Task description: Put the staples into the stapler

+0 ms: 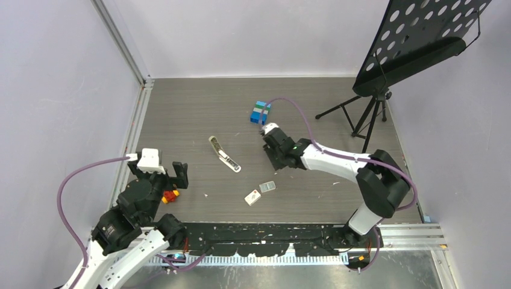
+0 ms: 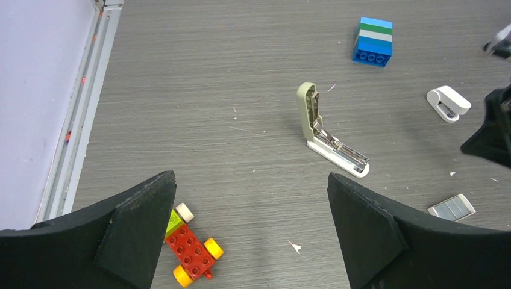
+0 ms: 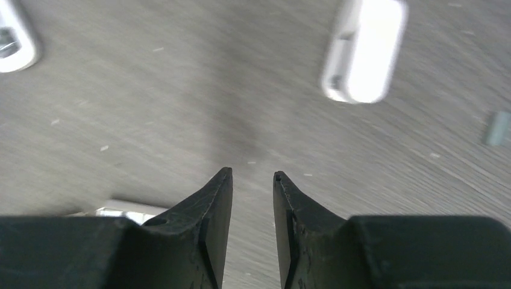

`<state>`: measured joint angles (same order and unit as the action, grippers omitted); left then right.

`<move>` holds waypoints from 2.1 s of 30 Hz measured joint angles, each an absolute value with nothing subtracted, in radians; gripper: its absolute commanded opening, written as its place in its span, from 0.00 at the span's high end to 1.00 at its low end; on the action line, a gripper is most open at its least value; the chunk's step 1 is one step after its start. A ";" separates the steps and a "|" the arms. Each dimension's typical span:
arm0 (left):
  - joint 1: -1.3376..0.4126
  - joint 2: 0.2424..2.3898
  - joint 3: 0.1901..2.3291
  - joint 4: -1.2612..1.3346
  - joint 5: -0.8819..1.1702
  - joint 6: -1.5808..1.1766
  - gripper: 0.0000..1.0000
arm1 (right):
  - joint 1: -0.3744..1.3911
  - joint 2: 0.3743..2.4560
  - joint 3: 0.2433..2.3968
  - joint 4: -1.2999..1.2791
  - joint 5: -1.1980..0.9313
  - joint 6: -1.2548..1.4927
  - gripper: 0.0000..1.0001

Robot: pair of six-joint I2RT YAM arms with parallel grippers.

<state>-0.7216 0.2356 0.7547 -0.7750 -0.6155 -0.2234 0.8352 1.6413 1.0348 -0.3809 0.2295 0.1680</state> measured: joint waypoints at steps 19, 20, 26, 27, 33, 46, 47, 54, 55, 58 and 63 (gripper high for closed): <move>-0.718 0.245 0.755 -0.774 -0.609 -0.223 0.00 | 0.453 1.639 1.036 -0.390 0.332 0.119 0.50; -0.718 0.245 0.755 -0.775 -0.609 -0.223 0.00 | 0.440 1.654 1.040 -0.390 0.323 0.118 0.50; -0.718 0.245 0.755 -0.775 -0.608 -0.223 0.00 | 0.377 1.718 1.065 -0.389 0.286 0.118 0.50; -0.718 0.245 0.754 -0.775 -0.608 -0.223 0.00 | 0.369 1.729 1.073 -0.389 0.282 0.118 0.50; -0.718 0.245 0.755 -0.774 -0.608 -0.223 0.00 | 0.323 1.783 1.120 -0.383 0.244 0.118 0.50; -0.718 0.245 0.755 -0.775 -0.608 -0.223 0.00 | 0.257 1.847 1.163 -0.384 0.143 0.134 0.55; -0.718 0.245 0.754 -0.774 -0.608 -0.223 0.00 | 0.254 1.850 1.166 -0.385 0.135 0.134 0.57; -0.718 0.245 0.754 -0.774 -0.607 -0.223 0.00 | 0.252 1.858 1.180 -0.403 0.099 0.138 0.68; -0.718 0.245 0.754 -0.775 -0.607 -0.223 0.00 | 0.252 1.858 1.180 -0.406 0.094 0.139 0.68; -0.718 0.245 0.754 -0.775 -0.607 -0.223 0.00 | 0.252 1.858 1.180 -0.410 0.084 0.142 0.70; -0.718 0.245 0.755 -0.775 -0.607 -0.223 0.00 | 0.251 1.846 1.167 -0.417 0.065 0.157 0.72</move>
